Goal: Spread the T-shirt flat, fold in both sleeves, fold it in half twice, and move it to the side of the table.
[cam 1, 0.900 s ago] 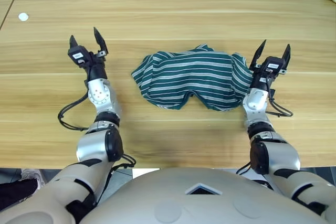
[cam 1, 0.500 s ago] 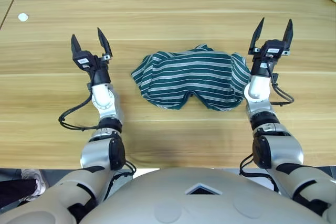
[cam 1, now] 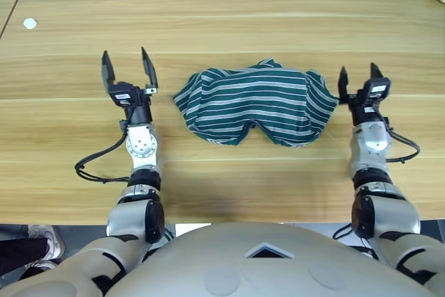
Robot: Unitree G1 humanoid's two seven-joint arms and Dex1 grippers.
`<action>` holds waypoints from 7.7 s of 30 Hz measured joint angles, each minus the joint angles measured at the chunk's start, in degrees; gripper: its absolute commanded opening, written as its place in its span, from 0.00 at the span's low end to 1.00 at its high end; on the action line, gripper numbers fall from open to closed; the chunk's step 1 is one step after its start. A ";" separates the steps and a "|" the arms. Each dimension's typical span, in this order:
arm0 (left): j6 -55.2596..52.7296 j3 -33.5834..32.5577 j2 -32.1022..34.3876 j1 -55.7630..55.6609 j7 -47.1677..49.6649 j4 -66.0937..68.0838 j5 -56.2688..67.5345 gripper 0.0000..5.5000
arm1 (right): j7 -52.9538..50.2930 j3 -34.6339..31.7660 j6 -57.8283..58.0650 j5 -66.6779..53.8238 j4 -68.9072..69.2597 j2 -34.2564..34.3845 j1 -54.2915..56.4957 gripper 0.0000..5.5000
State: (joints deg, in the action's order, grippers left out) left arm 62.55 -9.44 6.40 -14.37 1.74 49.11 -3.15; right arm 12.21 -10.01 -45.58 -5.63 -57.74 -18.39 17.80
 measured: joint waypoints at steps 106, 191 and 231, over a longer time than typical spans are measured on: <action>-25.98 31.56 34.29 8.28 -33.24 -32.34 -21.20 0.00 | 6.12 23.61 8.04 31.58 40.88 -29.29 -23.51 0.00; -32.06 16.68 26.18 27.88 -55.10 -50.01 33.68 0.49 | 23.63 8.73 3.08 -1.75 39.92 -27.37 -23.05 0.37; -33.01 6.08 18.73 15.10 -28.19 -29.11 6.51 0.49 | -9.70 15.77 17.84 25.56 28.63 -23.21 -20.80 0.37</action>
State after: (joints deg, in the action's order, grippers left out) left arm 29.54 -3.36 25.14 0.73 -26.45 20.00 3.36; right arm 2.51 5.77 -27.74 19.93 -29.10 -41.60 -3.00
